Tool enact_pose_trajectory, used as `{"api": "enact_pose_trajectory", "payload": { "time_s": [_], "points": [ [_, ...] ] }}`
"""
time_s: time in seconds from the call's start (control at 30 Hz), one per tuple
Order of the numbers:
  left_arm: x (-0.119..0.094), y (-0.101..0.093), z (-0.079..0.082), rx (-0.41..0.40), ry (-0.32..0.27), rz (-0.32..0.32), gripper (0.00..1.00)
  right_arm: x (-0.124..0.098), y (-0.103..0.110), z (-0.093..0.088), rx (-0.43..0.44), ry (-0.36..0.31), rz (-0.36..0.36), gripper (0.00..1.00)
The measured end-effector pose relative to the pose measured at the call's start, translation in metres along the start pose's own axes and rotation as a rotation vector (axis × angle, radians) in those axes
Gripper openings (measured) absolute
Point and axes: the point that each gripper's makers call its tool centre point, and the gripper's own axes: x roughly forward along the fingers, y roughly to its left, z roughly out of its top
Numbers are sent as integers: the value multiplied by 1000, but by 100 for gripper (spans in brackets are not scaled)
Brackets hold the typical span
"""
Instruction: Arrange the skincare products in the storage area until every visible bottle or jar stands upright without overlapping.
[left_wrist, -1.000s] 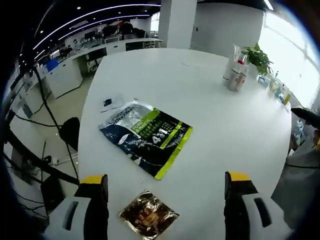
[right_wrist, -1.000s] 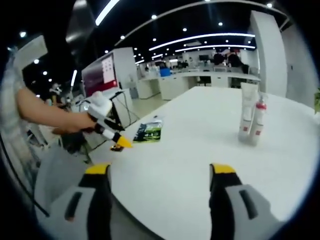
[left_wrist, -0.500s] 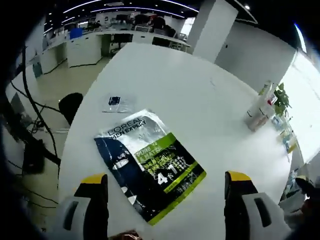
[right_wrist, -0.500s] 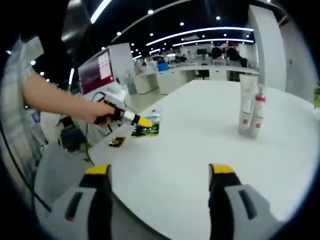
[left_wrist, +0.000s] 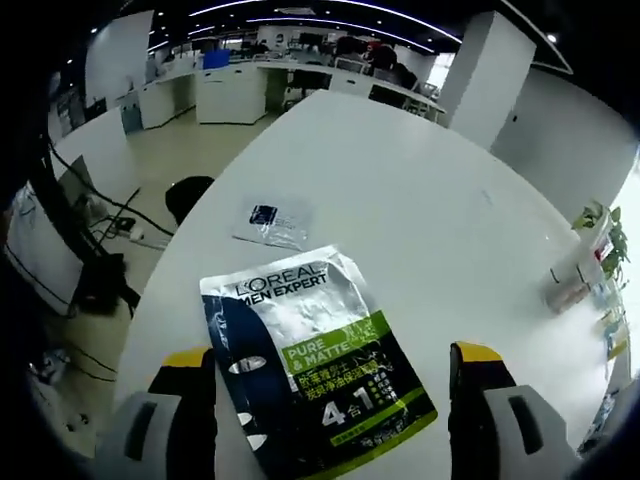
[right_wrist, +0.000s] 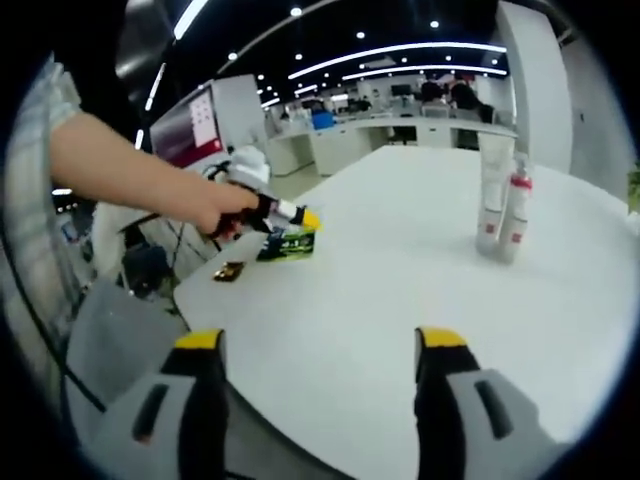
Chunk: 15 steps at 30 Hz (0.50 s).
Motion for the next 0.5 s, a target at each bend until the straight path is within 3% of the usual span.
{"api": "enact_pose_trajectory", "payload": {
  "time_s": [0.17,0.4,0.47,0.5],
  "points": [
    [5,4,-7,123,8,86,100,1,0,-2,-8,13,-1,73],
    [10,6,-6,109,-30,103,100,3,-4,-6,19,32,-8,72],
    [11,6,-3,133,-79,87,100,4,-3,-8,19,39,-6,72],
    [9,6,-6,127,-72,86,100,4,-2,-9,16,44,-3,71]
  ]
}}
